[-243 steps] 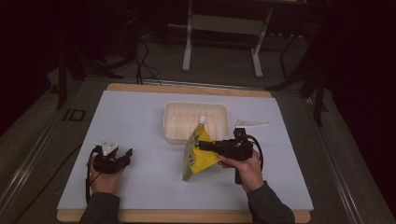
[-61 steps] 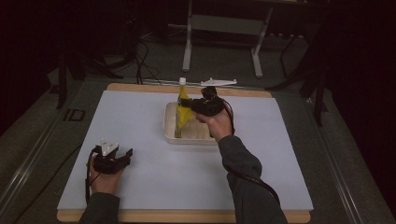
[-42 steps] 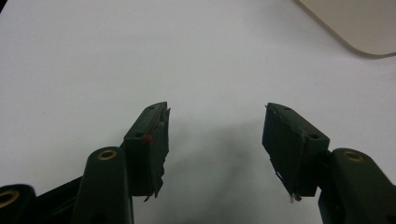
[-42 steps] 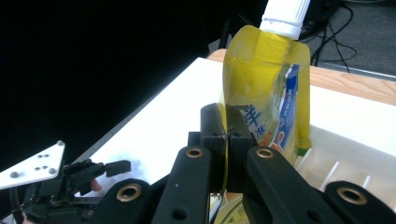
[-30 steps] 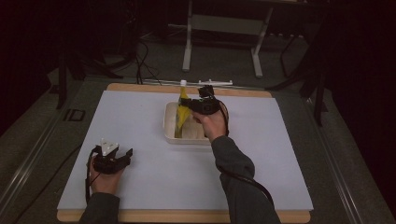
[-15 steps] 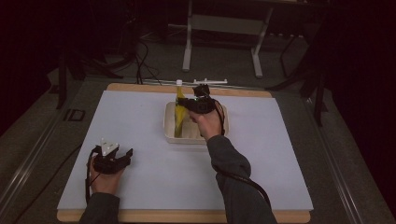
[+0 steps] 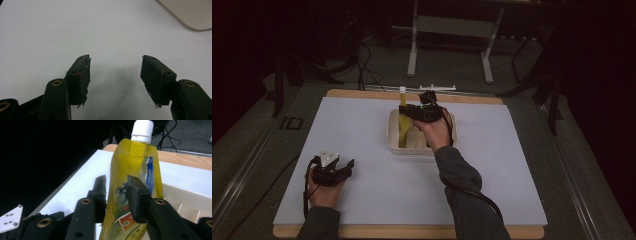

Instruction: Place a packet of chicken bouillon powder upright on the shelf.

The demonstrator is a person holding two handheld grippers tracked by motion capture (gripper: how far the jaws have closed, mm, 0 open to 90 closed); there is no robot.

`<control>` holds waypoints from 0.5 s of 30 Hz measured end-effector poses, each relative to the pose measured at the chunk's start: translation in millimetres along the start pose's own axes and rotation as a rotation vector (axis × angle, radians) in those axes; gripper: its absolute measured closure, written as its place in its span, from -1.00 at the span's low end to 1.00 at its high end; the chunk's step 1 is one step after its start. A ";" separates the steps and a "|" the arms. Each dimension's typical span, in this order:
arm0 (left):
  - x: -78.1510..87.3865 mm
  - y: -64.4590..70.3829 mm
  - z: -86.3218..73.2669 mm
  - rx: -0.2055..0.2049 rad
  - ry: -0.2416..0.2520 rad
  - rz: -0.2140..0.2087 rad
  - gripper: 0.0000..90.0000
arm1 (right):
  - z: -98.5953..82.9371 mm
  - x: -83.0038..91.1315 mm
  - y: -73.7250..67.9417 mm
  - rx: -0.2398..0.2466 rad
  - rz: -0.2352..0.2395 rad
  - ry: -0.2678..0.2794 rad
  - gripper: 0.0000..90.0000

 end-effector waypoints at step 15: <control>0.1 0.0 0.1 0.000 0.002 0.001 -0.10 | 9.1 18.9 -14.7 0.139 0.026 0.021 0.17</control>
Point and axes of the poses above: each handheld gripper's, and its own axes: x roughly backward along the jaws, z roughly out of its top, y roughly to its right, the point moved 7 cm from there along -x, roughly forward along the jaws, and after that the axes turned 13 degrees about y, right-handed, at the moved point
